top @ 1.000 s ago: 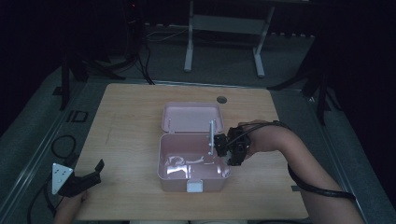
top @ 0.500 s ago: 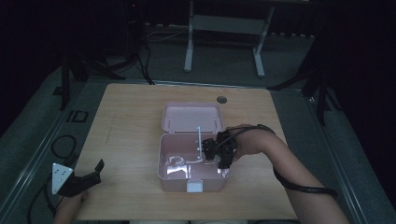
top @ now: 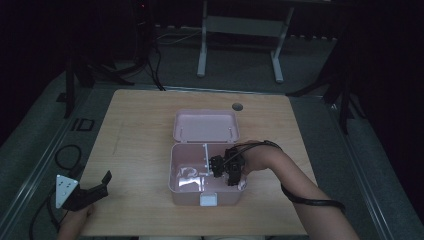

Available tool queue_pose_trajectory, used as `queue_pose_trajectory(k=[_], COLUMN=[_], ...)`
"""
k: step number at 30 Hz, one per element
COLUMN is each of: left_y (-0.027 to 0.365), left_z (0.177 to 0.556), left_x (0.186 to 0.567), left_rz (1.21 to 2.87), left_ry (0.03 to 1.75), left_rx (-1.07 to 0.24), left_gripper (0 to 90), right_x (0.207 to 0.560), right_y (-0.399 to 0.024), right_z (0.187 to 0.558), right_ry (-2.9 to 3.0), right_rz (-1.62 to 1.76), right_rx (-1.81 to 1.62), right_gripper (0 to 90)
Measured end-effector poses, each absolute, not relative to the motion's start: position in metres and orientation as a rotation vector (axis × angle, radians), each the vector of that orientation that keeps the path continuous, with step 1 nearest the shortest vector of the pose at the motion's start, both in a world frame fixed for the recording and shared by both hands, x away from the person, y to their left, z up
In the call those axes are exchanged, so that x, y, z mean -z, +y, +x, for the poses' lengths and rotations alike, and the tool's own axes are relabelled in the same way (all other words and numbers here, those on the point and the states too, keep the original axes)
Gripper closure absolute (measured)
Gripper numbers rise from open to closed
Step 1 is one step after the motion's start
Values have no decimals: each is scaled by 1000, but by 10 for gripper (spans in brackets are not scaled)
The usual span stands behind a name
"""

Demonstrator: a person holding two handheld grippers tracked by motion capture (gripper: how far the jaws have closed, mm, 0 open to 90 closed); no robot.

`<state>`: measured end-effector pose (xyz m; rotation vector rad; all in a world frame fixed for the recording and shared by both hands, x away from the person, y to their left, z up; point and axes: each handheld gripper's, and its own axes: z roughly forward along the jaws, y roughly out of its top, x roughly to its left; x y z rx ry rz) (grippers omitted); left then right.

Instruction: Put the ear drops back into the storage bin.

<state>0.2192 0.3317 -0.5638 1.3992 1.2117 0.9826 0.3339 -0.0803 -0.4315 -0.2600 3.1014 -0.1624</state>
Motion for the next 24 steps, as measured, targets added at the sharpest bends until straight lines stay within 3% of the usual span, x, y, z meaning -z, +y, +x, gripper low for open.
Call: queue_pose_trajectory(k=[24], left_y=[332], left_z=[219], left_x=[564], left_rz=[1409], left_ry=[1215], left_rx=[-973], left_gripper=[4], right_x=[476], right_y=[-73], right_z=[343], right_ry=[3095], right_rz=[-220], right_rx=[224], right_gripper=[594])
